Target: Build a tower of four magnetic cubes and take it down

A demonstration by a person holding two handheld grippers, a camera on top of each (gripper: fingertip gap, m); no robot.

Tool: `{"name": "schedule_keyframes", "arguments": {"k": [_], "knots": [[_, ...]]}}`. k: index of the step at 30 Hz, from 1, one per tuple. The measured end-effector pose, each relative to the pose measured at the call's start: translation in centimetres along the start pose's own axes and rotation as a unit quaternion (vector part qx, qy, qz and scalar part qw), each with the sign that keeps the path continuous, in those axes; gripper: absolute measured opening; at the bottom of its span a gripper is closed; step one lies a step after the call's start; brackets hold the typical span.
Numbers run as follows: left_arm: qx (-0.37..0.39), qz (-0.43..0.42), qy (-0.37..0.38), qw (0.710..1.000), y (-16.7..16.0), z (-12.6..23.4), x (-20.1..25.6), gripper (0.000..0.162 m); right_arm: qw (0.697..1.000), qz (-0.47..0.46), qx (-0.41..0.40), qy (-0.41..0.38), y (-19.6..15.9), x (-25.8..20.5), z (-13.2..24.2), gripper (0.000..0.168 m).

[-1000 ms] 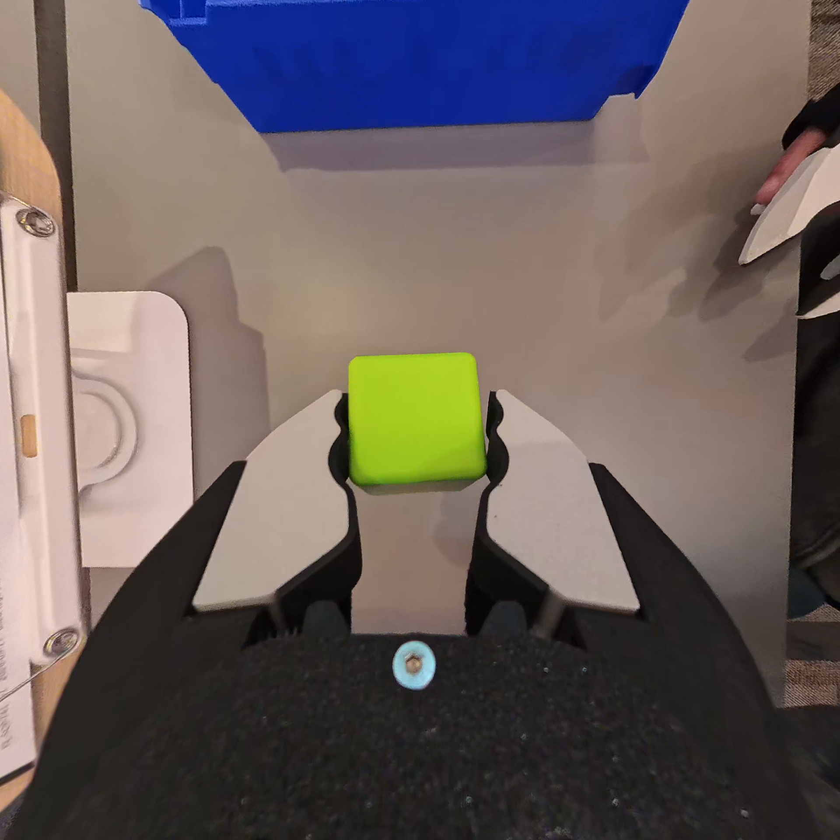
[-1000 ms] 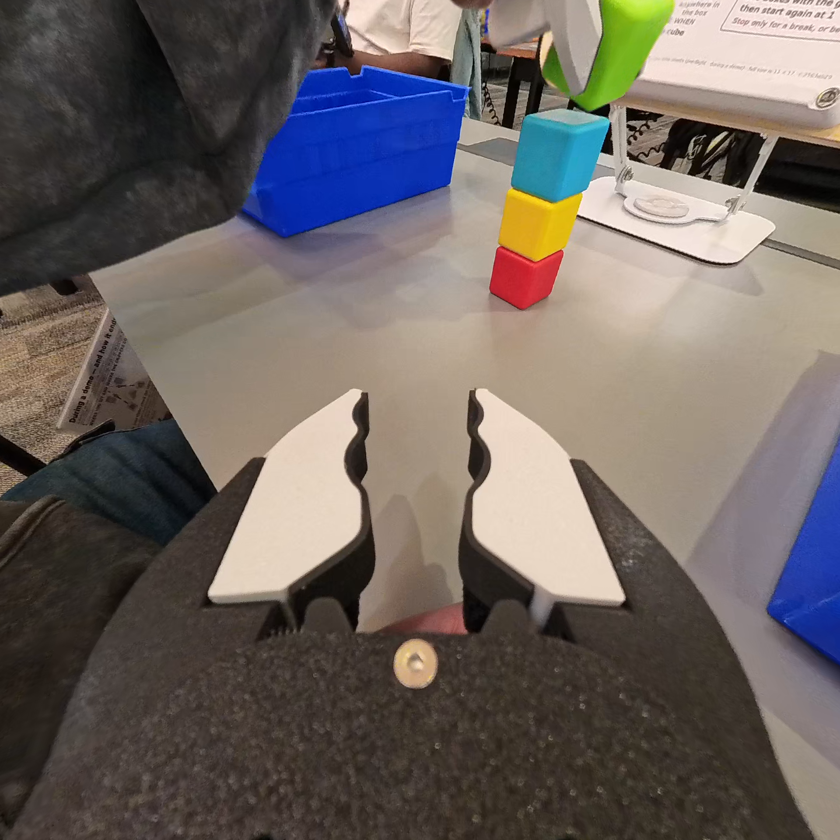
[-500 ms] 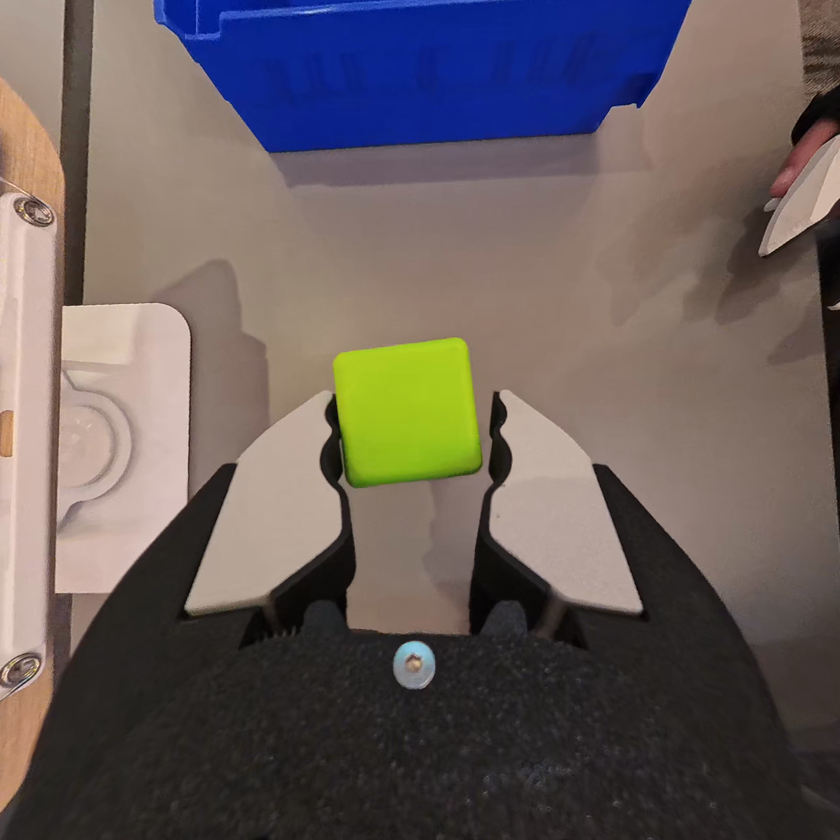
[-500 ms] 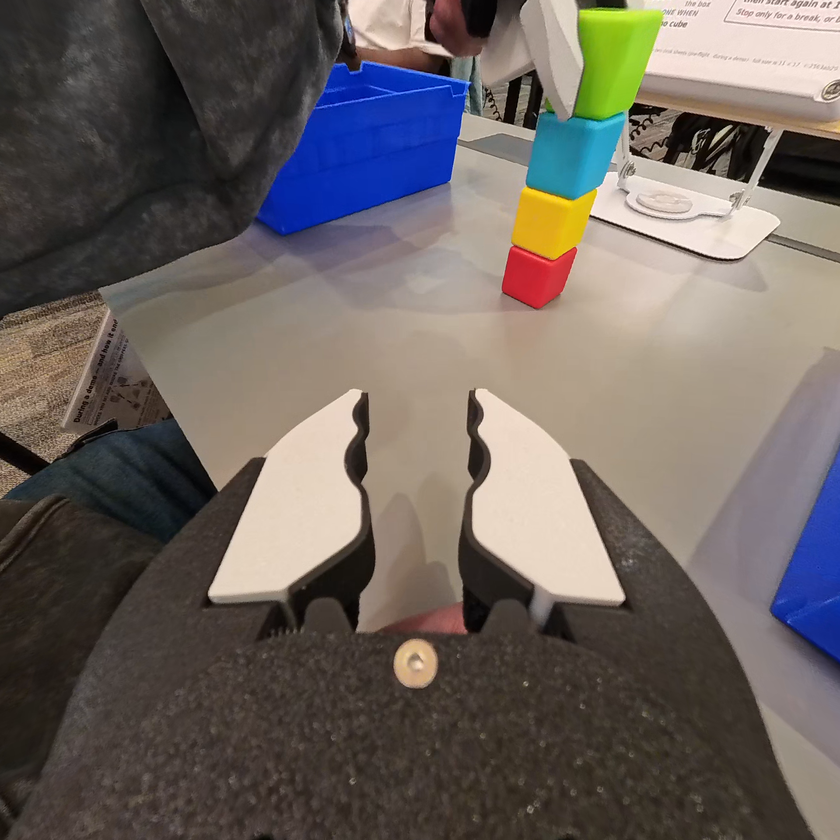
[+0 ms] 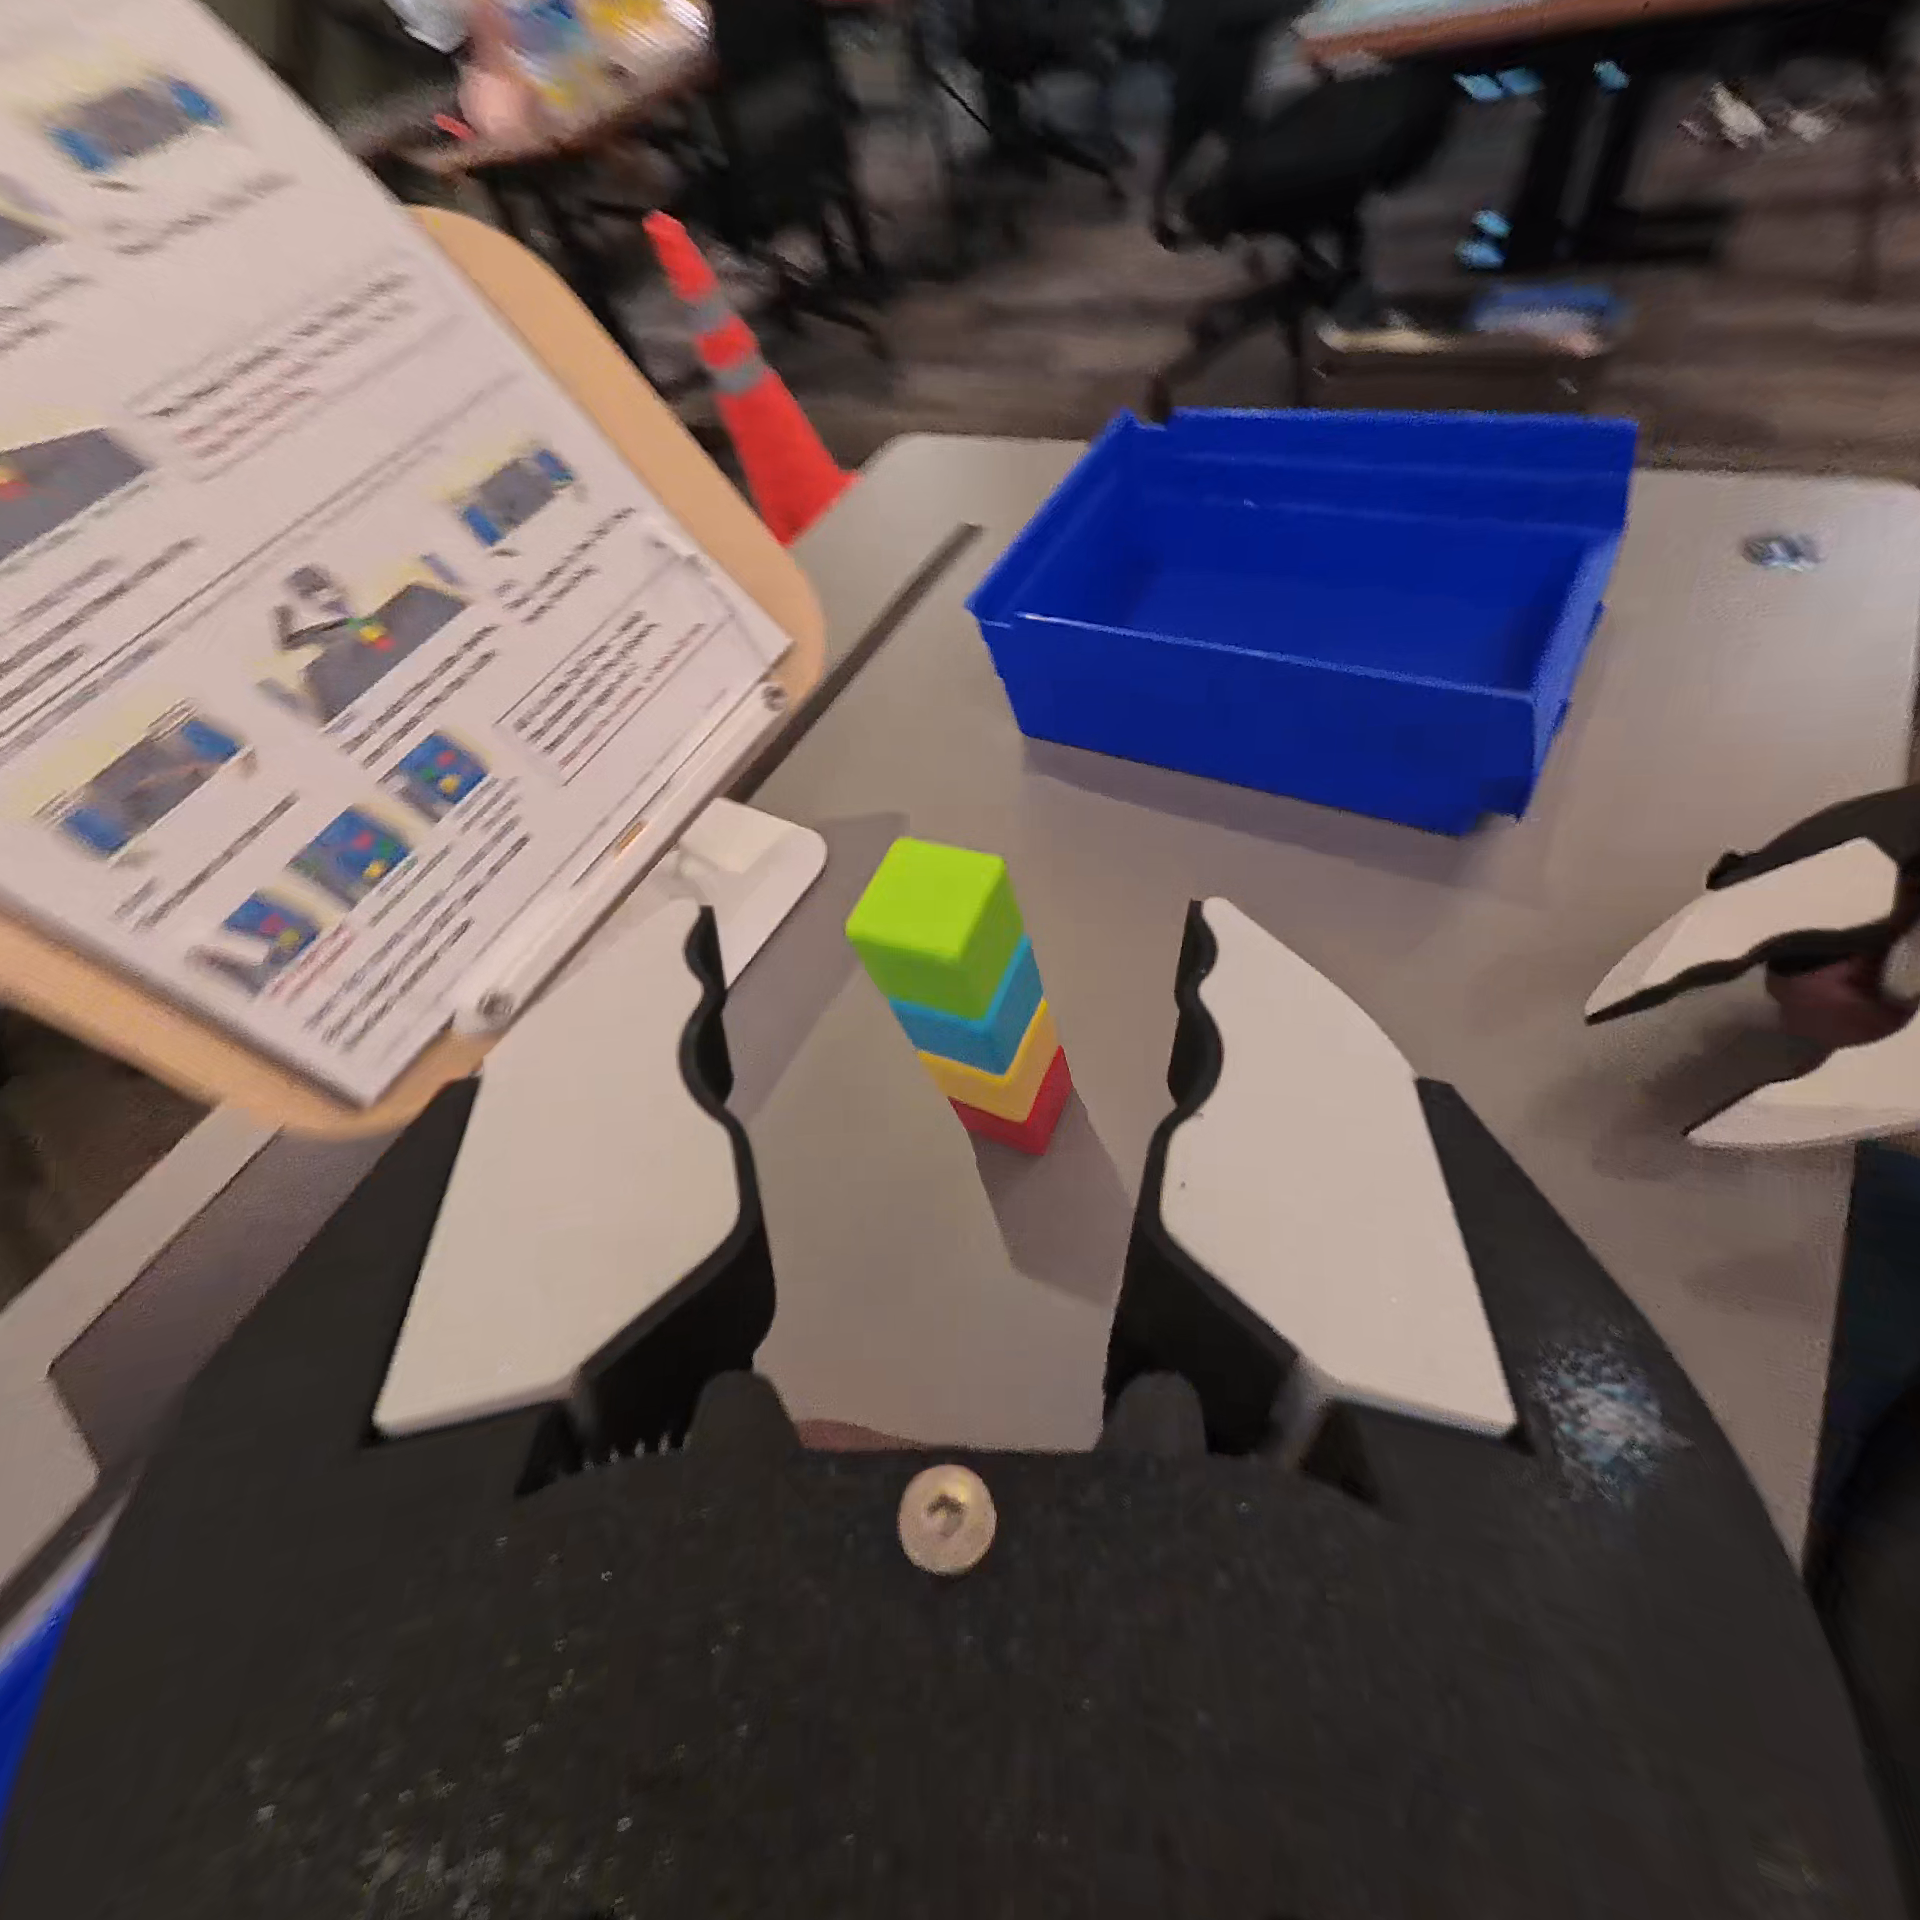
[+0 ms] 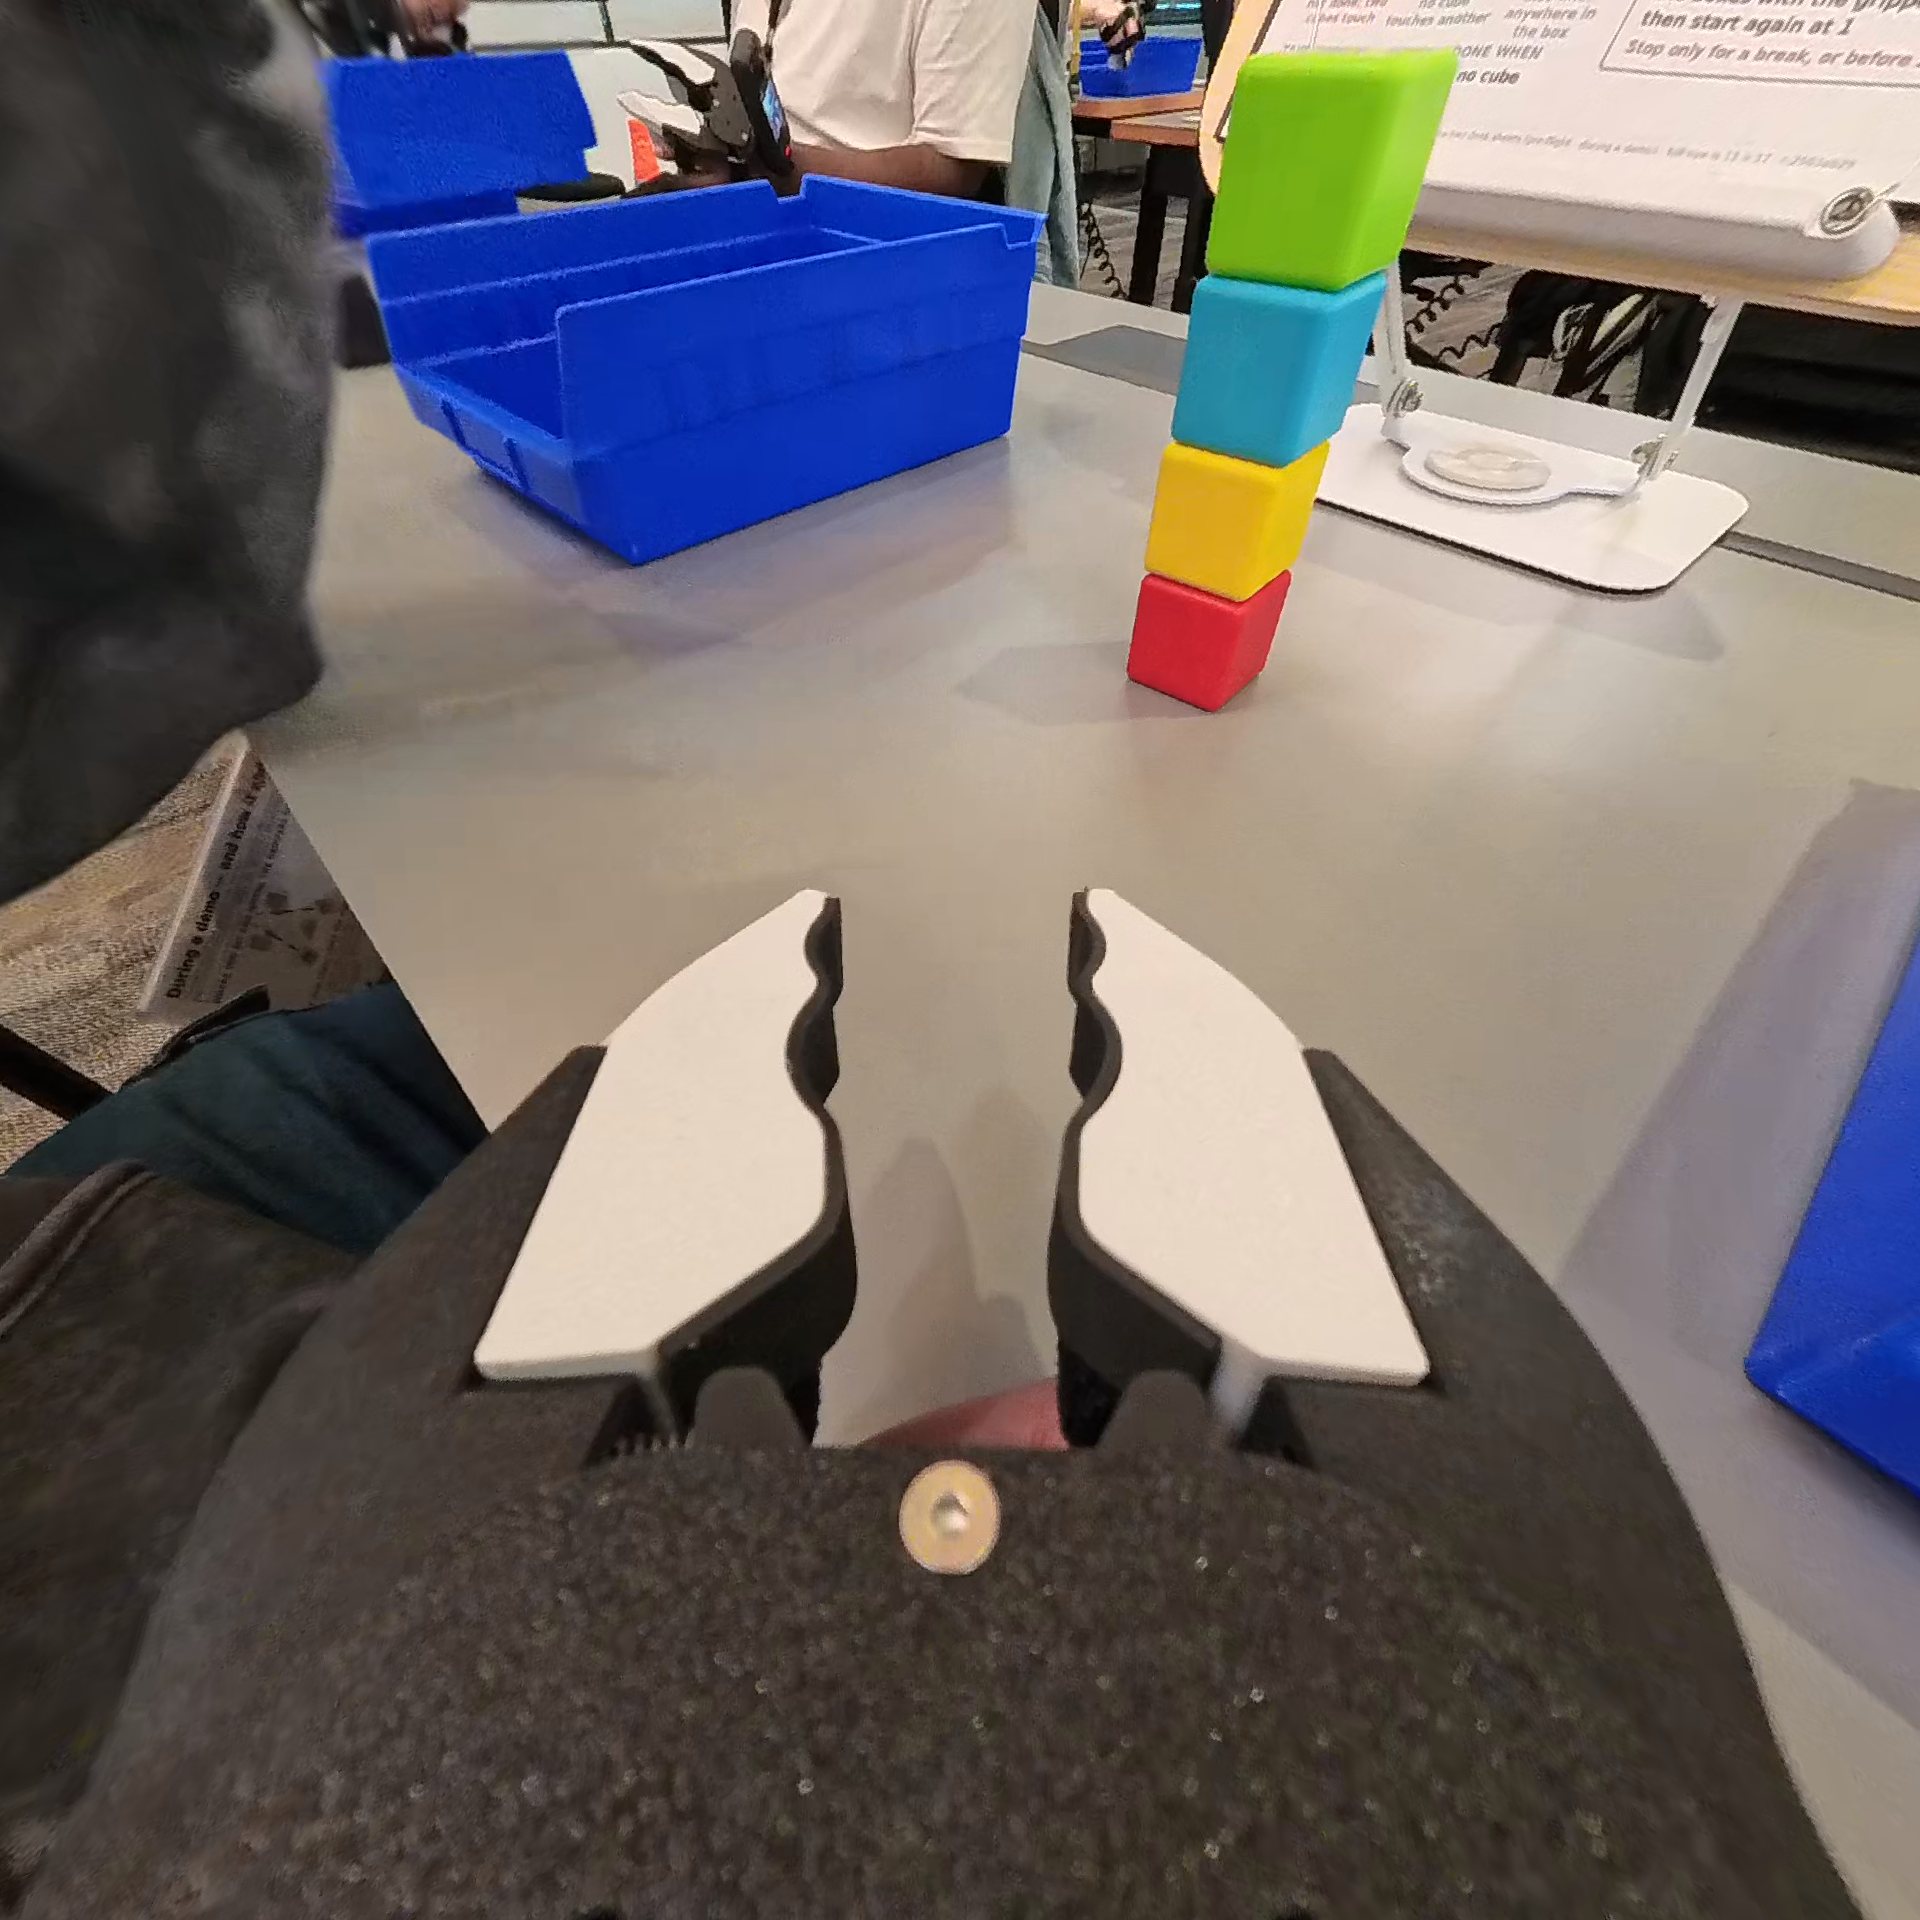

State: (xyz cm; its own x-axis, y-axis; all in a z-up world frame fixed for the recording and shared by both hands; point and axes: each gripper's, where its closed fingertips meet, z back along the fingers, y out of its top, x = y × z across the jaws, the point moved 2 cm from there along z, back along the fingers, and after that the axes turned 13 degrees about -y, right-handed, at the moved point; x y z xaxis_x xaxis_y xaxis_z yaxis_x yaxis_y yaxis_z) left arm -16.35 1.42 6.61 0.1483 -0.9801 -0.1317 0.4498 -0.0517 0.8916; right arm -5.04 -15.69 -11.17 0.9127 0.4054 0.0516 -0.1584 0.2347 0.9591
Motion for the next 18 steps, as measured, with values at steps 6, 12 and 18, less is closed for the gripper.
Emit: {"name": "schedule_keyframes", "arguments": {"k": [6,12,18], "knots": [[0.073,0.092,0.165,0.979,-9.0,5.3,7.5,0.069,1.000,0.002,0.003,-0.015,0.1,0.2,0.0,0.042],[0.092,0.206,0.192,0.955,-18.6,4.6,14.5,0.070,0.999,0.010,0.012,-0.039,0.3,0.6,0.0,0.042],[0.104,0.202,0.194,0.954,-19.4,4.2,15.6,0.072,0.999,0.009,0.011,-0.042,0.3,0.6,-0.4,0.043]]}}
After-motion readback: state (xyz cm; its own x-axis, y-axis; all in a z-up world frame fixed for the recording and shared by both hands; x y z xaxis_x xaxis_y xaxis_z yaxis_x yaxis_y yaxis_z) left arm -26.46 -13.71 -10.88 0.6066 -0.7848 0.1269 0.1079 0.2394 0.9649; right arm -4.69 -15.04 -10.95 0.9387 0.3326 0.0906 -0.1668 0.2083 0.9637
